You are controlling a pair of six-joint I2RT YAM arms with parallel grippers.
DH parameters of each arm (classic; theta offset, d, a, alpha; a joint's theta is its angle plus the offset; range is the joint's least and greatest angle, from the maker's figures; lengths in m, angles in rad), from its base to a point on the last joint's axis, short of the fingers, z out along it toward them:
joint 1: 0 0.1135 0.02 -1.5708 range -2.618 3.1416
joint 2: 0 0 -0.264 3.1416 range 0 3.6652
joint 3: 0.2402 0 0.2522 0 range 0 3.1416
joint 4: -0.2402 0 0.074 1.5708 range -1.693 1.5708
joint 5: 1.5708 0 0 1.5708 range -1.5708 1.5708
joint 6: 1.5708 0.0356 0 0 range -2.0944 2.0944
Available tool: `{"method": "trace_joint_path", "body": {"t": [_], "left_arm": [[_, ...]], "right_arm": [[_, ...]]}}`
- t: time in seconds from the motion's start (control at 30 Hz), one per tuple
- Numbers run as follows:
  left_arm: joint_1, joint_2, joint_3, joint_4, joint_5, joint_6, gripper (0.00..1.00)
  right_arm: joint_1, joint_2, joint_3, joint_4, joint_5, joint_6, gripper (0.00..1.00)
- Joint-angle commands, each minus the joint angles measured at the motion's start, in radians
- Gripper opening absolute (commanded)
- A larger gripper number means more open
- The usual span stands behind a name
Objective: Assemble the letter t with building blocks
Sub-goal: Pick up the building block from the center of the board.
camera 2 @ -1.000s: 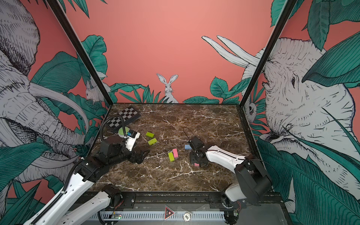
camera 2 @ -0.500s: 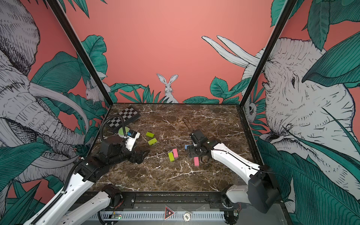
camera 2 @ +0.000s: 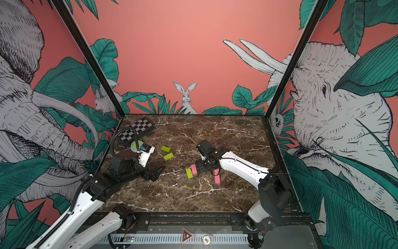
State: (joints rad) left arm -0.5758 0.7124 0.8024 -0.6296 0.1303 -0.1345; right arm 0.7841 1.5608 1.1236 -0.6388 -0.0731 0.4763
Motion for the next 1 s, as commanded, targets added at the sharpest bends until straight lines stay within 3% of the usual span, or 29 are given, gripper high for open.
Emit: {"method": "trace_joint_path", "body": {"t": [0.0, 0.23, 0.97], "left_arm": [[-0.004, -0.008, 0.0, -0.016, -0.005, 0.006, 0.99], [-0.004, -0.008, -0.001, -0.016, -0.005, 0.006, 0.99], [-0.004, -0.008, 0.001, -0.016, -0.003, 0.006, 0.99]], "right_arm": [[0.021, 0.053, 0.019, 0.043, -0.016, 0.036, 0.69], [0.042, 0.151, 0.039, 0.083, -0.003, 0.068, 0.62], [0.051, 0.3, 0.104, 0.096, 0.052, 0.075, 0.53]]}}
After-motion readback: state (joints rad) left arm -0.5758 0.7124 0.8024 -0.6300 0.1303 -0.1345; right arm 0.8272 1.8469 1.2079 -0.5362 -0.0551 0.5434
